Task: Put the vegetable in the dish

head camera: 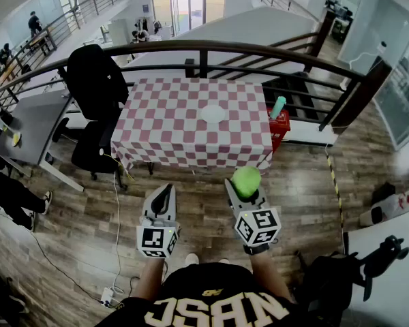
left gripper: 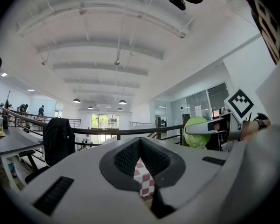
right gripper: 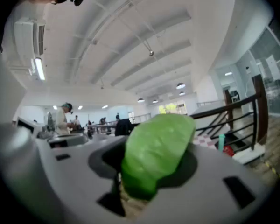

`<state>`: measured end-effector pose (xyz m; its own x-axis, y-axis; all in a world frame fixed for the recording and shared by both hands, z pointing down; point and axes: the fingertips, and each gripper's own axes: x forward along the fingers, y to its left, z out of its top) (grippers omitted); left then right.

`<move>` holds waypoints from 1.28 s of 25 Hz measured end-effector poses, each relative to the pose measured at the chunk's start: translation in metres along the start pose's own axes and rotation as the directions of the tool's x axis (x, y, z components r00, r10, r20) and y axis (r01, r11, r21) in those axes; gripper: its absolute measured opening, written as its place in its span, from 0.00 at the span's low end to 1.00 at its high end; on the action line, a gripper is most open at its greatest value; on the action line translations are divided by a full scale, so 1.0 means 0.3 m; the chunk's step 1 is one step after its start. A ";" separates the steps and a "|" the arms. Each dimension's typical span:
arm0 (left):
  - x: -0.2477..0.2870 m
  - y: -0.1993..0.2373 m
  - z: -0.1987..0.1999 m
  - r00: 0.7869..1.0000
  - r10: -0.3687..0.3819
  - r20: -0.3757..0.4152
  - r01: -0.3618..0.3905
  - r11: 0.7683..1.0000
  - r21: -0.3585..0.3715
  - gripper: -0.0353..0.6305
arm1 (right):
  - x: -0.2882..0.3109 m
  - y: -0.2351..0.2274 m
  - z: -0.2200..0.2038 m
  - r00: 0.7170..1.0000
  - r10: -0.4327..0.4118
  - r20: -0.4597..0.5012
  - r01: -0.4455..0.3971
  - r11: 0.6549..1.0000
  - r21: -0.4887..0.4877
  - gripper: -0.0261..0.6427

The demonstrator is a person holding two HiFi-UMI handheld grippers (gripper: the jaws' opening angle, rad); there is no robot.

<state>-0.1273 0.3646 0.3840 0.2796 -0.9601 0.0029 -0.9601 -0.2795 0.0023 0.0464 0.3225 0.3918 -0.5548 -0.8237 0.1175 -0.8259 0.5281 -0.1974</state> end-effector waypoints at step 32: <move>0.520 0.127 -0.217 0.987 -0.134 -0.090 0.131 0.991 -0.031 0.08 | 0.476 -0.133 -0.097 0.988 0.122 -0.093 -0.125 0.991 -0.036 0.33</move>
<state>-0.1201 0.2044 0.4497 0.4044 -0.9098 0.0930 -0.9145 -0.4031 0.0332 -0.0028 0.1899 0.4448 -0.6581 -0.7305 0.1824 -0.7528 0.6343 -0.1755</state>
